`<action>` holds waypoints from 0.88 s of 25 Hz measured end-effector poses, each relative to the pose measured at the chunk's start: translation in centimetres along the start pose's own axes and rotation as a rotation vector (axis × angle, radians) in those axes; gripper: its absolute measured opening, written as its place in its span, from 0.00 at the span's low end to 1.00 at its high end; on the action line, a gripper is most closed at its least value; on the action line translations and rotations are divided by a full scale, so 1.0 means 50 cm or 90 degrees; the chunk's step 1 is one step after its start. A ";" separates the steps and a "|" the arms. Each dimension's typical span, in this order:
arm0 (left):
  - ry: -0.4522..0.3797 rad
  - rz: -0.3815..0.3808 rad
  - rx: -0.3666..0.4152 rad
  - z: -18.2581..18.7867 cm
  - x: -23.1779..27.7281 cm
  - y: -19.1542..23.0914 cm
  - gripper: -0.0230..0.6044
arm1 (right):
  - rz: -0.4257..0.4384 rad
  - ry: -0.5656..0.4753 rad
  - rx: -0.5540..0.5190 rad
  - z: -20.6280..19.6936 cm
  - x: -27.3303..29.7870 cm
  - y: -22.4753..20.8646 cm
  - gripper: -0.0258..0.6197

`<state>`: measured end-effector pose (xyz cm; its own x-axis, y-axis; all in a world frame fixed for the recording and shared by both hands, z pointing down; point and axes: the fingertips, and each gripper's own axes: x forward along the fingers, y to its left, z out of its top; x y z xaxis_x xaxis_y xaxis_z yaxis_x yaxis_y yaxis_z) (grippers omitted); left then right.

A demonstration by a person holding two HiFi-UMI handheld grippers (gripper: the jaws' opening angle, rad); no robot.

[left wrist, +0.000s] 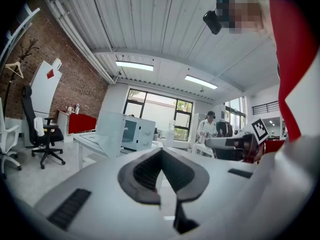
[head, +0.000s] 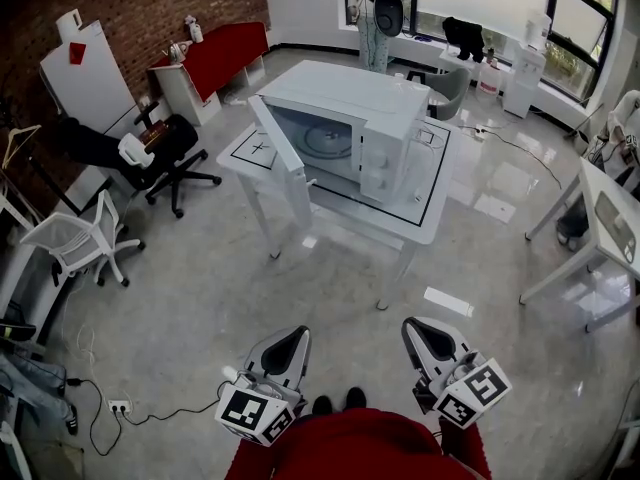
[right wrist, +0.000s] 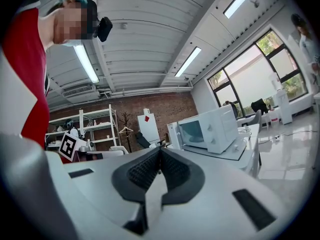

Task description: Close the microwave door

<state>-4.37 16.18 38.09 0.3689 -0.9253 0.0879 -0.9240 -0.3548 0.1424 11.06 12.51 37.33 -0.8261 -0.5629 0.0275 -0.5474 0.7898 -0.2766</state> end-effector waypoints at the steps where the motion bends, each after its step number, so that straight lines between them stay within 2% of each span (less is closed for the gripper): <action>1: 0.001 0.001 0.002 -0.001 0.005 -0.003 0.05 | 0.001 0.002 0.000 0.000 -0.001 -0.004 0.06; 9: 0.008 0.007 0.021 0.002 0.033 -0.027 0.05 | 0.013 0.020 -0.042 0.005 0.000 -0.021 0.06; 22: -0.005 0.045 0.070 0.045 0.074 -0.012 0.05 | 0.014 0.006 -0.046 0.024 -0.008 -0.056 0.06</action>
<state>-2.66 12.64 36.10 0.3014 -0.9496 0.0863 -0.9535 -0.3001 0.0272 13.07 10.22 36.96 -0.8392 -0.5429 0.0320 -0.5370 0.8178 -0.2073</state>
